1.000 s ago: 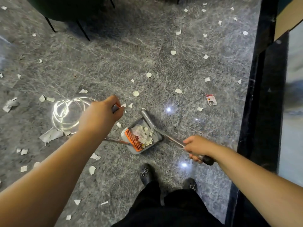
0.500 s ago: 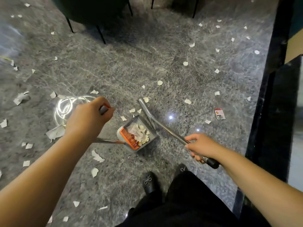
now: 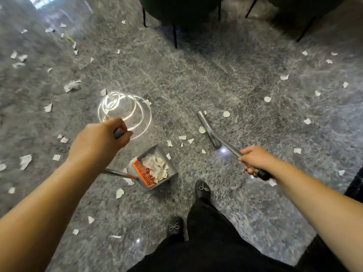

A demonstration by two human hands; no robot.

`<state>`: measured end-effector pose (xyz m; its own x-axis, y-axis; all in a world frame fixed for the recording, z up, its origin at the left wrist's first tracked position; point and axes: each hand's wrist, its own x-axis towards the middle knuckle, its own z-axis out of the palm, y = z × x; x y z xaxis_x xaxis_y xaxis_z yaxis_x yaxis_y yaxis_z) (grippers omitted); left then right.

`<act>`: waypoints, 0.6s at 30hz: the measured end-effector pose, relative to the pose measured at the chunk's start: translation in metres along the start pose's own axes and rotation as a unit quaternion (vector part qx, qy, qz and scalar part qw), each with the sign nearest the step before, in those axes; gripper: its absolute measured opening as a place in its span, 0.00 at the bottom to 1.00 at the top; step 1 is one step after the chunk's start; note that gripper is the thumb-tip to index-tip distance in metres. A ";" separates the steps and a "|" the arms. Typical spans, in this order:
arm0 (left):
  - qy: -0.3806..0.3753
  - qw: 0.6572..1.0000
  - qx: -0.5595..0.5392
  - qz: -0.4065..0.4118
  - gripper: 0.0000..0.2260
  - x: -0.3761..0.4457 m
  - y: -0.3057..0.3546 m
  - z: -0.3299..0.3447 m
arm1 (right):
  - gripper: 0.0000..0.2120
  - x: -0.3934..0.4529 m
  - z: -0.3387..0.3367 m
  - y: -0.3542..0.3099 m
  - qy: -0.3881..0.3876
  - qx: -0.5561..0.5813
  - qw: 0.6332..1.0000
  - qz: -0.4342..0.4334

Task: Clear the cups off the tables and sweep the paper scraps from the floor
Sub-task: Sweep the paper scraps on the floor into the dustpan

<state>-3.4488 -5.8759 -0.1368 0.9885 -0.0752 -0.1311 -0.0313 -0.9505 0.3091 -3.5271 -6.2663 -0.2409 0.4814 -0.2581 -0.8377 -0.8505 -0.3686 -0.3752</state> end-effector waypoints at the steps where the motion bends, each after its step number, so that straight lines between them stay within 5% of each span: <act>1: 0.000 1.000 0.006 -0.010 0.09 0.003 -0.001 0.002 | 0.15 0.008 -0.005 -0.008 -0.002 -0.014 1.000 0.001; 12: 0.007 0.997 0.052 -0.058 0.10 0.037 0.000 0.007 | 0.04 0.035 -0.008 -0.080 -0.085 -0.171 0.981 -0.024; 18: 0.013 0.997 0.052 -0.062 0.10 0.045 0.007 0.012 | 0.11 0.024 0.017 -0.086 -0.142 -0.239 0.959 -0.057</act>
<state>-3.4058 -5.8897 -0.1513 0.9890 0.0516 -0.1384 0.0779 -0.9783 0.1920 -3.4464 -6.2256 -0.2353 0.4312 0.0365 -0.9015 -0.5690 -0.7644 -0.3031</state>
